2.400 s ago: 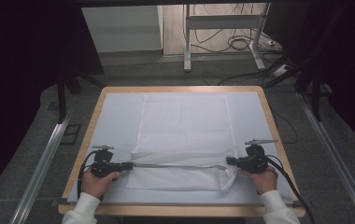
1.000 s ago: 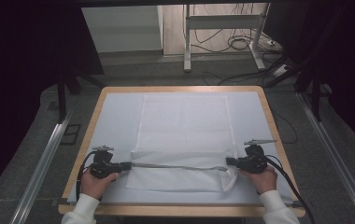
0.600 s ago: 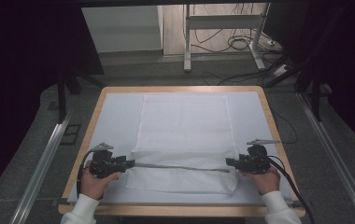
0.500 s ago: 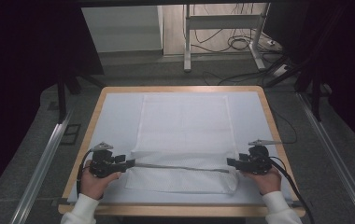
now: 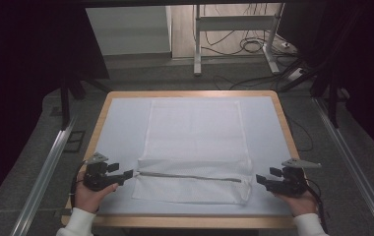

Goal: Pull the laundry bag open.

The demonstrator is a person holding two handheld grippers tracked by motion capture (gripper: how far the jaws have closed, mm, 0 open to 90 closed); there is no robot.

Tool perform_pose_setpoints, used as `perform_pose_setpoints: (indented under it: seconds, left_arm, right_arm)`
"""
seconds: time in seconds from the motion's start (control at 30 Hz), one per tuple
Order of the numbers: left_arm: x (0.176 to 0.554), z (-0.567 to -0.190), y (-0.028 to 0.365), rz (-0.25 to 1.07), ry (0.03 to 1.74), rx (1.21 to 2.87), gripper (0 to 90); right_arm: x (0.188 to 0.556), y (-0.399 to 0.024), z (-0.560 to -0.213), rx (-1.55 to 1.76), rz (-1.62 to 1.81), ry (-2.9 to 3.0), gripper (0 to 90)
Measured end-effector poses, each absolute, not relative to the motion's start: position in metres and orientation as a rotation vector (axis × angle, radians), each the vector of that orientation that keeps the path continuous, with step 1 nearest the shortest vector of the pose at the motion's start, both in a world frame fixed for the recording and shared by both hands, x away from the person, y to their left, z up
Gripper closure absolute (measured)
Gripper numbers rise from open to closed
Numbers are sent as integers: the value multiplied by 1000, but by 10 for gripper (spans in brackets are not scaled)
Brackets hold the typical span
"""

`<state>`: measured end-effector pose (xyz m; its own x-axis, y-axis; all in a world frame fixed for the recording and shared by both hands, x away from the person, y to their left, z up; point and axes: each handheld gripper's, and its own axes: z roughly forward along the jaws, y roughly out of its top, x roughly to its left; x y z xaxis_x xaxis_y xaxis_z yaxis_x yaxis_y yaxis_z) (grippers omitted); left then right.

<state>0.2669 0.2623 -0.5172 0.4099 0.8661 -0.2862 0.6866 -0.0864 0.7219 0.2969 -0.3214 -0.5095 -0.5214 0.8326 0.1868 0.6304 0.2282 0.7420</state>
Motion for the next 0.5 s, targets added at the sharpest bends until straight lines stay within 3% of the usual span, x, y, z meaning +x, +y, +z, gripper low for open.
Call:
perform_pose_setpoints:
  seconds: [0.5]
  left_arm:
    - [277, -523, 262, 317, 1377, 1832, 243]
  right_arm:
    - [302, -323, -510, 1385, 1193, 2221, 187]
